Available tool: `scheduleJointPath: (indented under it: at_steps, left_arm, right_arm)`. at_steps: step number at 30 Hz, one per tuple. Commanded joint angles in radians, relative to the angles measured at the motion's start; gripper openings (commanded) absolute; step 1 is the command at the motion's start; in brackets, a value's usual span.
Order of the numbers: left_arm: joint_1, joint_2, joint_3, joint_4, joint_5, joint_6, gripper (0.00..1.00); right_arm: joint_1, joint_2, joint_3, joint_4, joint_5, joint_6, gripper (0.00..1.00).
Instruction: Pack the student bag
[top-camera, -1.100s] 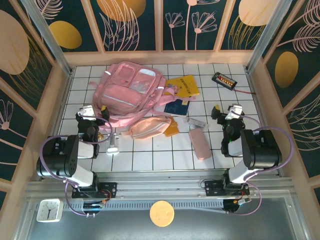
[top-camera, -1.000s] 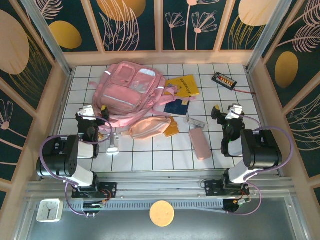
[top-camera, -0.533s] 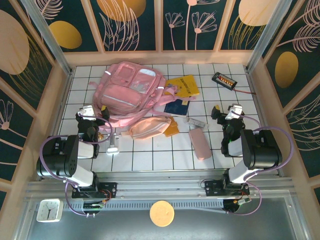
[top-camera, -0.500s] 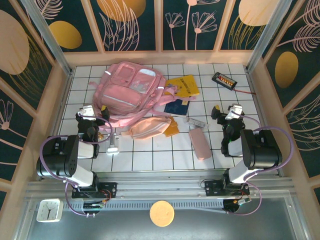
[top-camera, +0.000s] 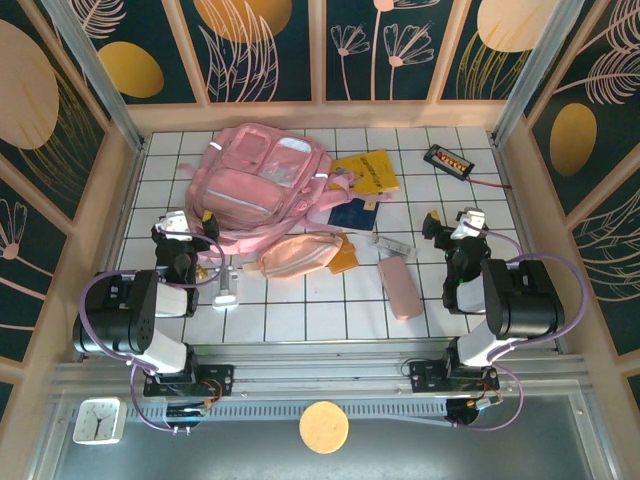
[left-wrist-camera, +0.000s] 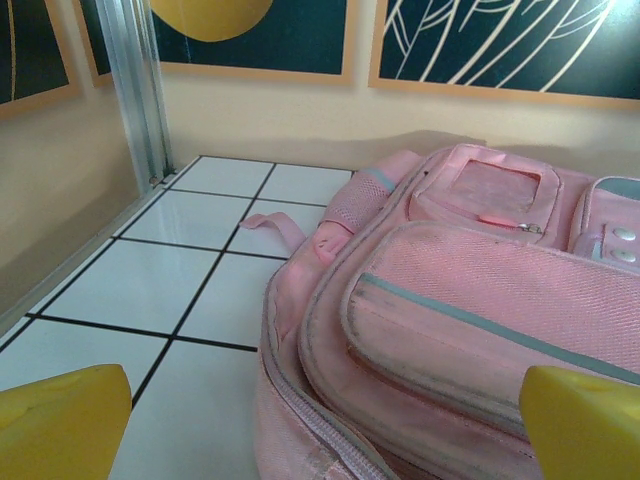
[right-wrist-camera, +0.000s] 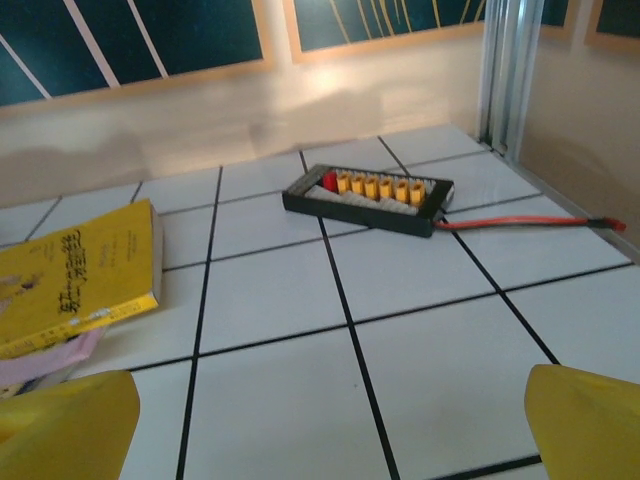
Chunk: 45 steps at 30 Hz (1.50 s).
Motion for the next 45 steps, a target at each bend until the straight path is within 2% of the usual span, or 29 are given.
scheduleJointPath:
  at_steps: [1,4,6,8,10,13,15,19,22,24,26,28,29,31,35,40,45]
  left_arm:
    - [-0.002,-0.074,-0.020,0.004,-0.035,-0.010,0.99]
    - [-0.003,-0.229,-0.001,-0.206,-0.171,-0.100,0.99]
    - [-0.002,-0.355,0.041,-0.441,-0.263,-0.201,0.99]
    - [-0.003,-0.456,0.108,-0.681,-0.283,-0.282,0.99]
    - [-0.002,-0.516,0.195,-0.905,-0.241,-0.379,0.99]
    - [-0.005,-0.527,0.337,-1.141,-0.078,-0.463,0.99]
    - [-0.011,-0.517,0.414,-1.256,-0.022,-0.514,0.99]
    - [-0.015,-0.454,0.530,-1.358,0.144,-0.560,0.99]
    - [-0.030,-0.344,0.646,-1.451,0.238,-0.561,0.99]
    - [-0.032,-0.277,0.671,-1.426,0.355,-0.573,0.99]
    - [-0.032,-0.246,0.630,-1.289,0.466,-0.614,0.99]
    - [-0.032,-0.223,0.610,-1.245,0.459,-0.730,0.99]
    - [-0.032,-0.185,0.626,-1.243,0.501,-0.753,0.99]
    - [-0.052,-0.089,0.728,-1.348,0.535,-0.697,0.99]
    - [-0.178,0.052,1.004,-1.695,0.300,-0.406,0.99]
    - [-0.231,0.161,1.161,-1.807,0.247,-0.304,0.99]
    - [-0.288,0.229,1.248,-1.903,0.174,-0.162,0.99]
  right_arm:
    - [-0.002,-0.104,0.094,-0.207,0.094,0.033,0.99]
    - [-0.013,-0.186,0.262,-0.559,0.188,0.151,0.99]
    - [-0.045,-0.192,0.441,-0.879,0.148,0.260,0.99]
    - [-0.074,-0.136,0.633,-1.161,0.076,0.341,0.99]
    - [-0.082,-0.070,0.803,-1.353,-0.006,0.399,0.99]
    - [-0.068,-0.036,0.917,-1.420,-0.208,0.415,0.95]
    - [-0.037,-0.012,0.991,-1.465,-0.316,0.435,0.95]
    - [0.060,0.085,1.118,-1.559,-0.471,0.467,0.91]
    - [0.164,0.180,1.233,-1.644,-0.524,0.453,0.91]
    - [0.218,0.271,1.340,-1.740,-0.534,0.441,0.91]
    - [0.261,0.360,1.426,-1.805,-0.574,0.446,0.91]
    - [0.300,0.419,1.475,-1.817,-0.607,0.455,0.91]
    - [0.317,0.450,1.509,-1.831,-0.614,0.458,0.91]
    - [0.340,0.510,1.579,-1.853,-0.627,0.456,0.90]
    - [0.366,0.604,1.672,-1.856,-0.663,0.492,0.88]
    - [0.397,0.705,1.786,-1.870,-0.681,0.533,0.84]
    - [0.460,0.716,1.825,-1.961,-0.580,0.558,0.81]
